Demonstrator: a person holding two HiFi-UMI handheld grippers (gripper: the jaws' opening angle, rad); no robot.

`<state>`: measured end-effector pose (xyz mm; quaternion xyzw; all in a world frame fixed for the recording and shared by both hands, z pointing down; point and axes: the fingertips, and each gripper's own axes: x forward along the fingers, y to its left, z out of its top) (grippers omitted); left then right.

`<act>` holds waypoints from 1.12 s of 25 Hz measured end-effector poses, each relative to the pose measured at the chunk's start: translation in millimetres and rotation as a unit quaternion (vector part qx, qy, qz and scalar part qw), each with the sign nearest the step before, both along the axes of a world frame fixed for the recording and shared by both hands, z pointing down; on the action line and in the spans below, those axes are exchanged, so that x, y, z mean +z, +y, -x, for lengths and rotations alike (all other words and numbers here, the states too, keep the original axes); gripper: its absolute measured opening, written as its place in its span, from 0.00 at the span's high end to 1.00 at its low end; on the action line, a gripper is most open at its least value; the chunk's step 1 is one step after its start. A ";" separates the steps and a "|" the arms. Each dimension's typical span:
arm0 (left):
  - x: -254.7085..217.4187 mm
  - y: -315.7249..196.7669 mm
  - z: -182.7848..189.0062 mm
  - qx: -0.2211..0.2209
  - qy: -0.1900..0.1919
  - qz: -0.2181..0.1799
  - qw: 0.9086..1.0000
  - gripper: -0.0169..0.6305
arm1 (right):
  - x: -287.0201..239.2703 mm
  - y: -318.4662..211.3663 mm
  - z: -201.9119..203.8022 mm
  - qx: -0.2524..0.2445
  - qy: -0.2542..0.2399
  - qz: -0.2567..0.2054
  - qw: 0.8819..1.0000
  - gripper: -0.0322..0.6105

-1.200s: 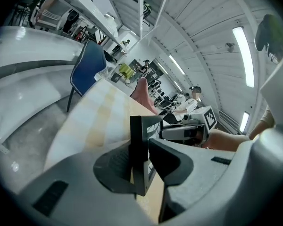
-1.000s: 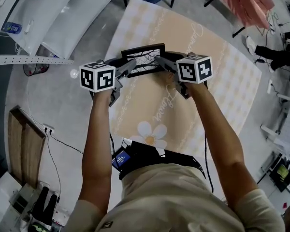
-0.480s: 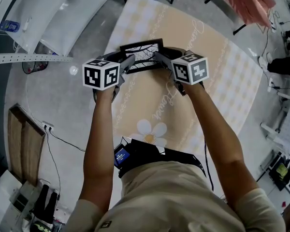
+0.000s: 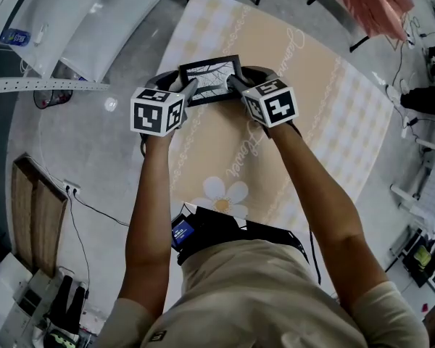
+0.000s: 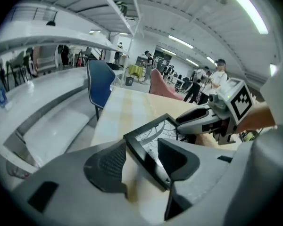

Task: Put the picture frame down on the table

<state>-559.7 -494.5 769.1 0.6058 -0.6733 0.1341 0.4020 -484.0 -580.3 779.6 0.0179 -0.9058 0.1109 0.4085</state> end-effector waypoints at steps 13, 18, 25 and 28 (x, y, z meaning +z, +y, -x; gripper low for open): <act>-69.4 6.1 -1.1 -0.003 -0.010 -0.063 0.998 0.72 | -69.2 -3.6 0.4 0.004 -0.074 0.008 0.997 0.84; -140.2 13.9 -15.1 -0.003 -0.024 -0.126 0.992 0.95 | -148.8 4.0 -3.7 -0.019 -0.143 0.008 0.989 0.94; -251.2 34.2 -59.6 0.016 -0.054 -0.211 0.976 0.96 | -269.6 27.1 -33.5 -0.063 -0.232 0.000 0.971 0.95; -289.8 49.3 -90.2 0.033 -0.079 -0.221 0.971 0.96 | -310.3 35.7 -63.2 -0.073 -0.249 0.001 0.966 0.95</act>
